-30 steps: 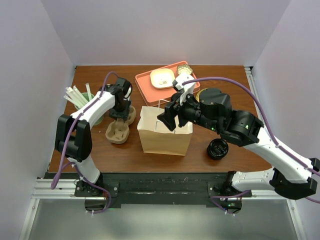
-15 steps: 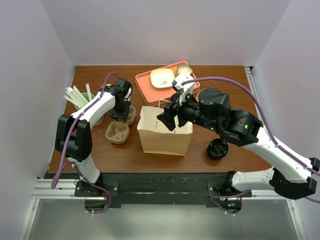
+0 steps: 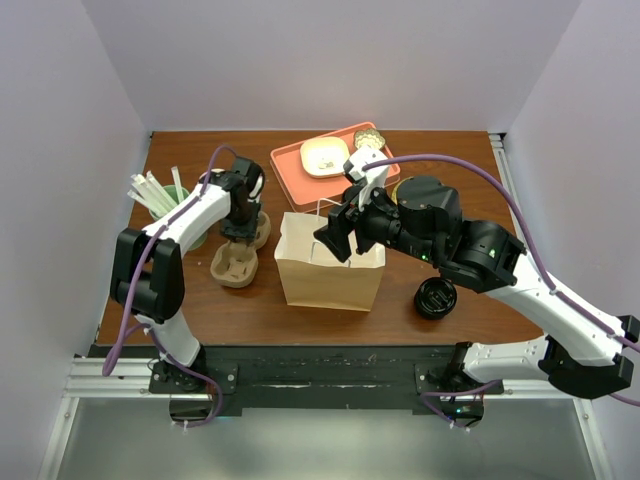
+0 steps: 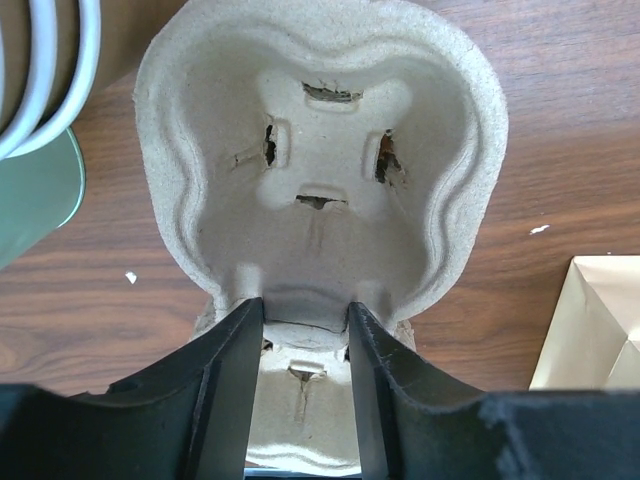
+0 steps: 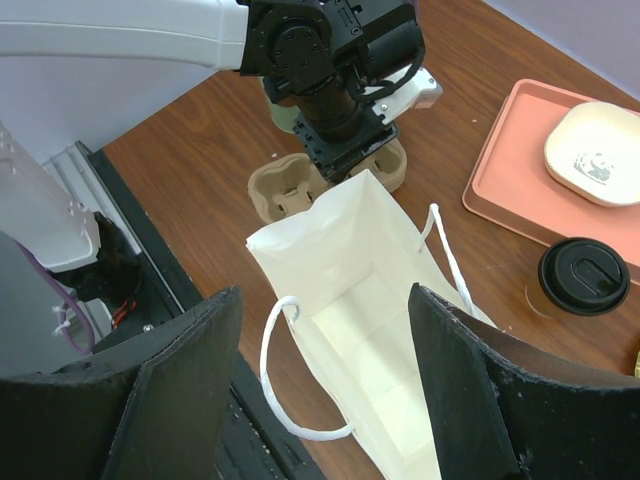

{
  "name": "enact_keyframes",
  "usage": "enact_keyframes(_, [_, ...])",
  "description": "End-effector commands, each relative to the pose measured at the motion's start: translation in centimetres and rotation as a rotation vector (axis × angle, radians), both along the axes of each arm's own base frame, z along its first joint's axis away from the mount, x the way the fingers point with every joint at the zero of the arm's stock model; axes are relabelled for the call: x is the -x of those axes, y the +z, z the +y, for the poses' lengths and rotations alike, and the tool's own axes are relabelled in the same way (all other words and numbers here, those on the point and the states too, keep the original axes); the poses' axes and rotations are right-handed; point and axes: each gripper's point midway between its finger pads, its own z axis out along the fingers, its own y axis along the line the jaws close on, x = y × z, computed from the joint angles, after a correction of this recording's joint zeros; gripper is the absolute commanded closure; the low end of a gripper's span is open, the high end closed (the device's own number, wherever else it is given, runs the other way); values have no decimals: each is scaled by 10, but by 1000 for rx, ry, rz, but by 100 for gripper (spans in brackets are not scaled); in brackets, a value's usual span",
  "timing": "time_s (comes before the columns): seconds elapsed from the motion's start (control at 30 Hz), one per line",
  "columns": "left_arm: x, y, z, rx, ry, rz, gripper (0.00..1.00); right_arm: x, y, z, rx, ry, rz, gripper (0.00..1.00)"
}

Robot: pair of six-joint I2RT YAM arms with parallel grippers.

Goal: Pack the takeout coffee

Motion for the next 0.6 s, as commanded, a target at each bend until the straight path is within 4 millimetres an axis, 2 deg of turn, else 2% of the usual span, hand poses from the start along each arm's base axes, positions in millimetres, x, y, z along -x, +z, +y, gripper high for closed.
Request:
enact_keyframes(0.0, [1,-5,5,14,22,0,59,-2,22,2,-54,1,-45,28])
enact_keyframes(0.13, [-1,-1,6,19,28,-11,61,-1,21,2,-54,2,-43,28])
enact_keyframes(0.27, [-2,0,5,29,27,-11,70,-1,20,3,-55,3,-39,28])
enact_keyframes(0.37, [-4,8,5,27,25,-11,70,-2,22,3,-59,1,-40,28])
enact_keyframes(0.57, [-9,38,7,12,45,-28,70,-1,20,4,-60,3,-35,28])
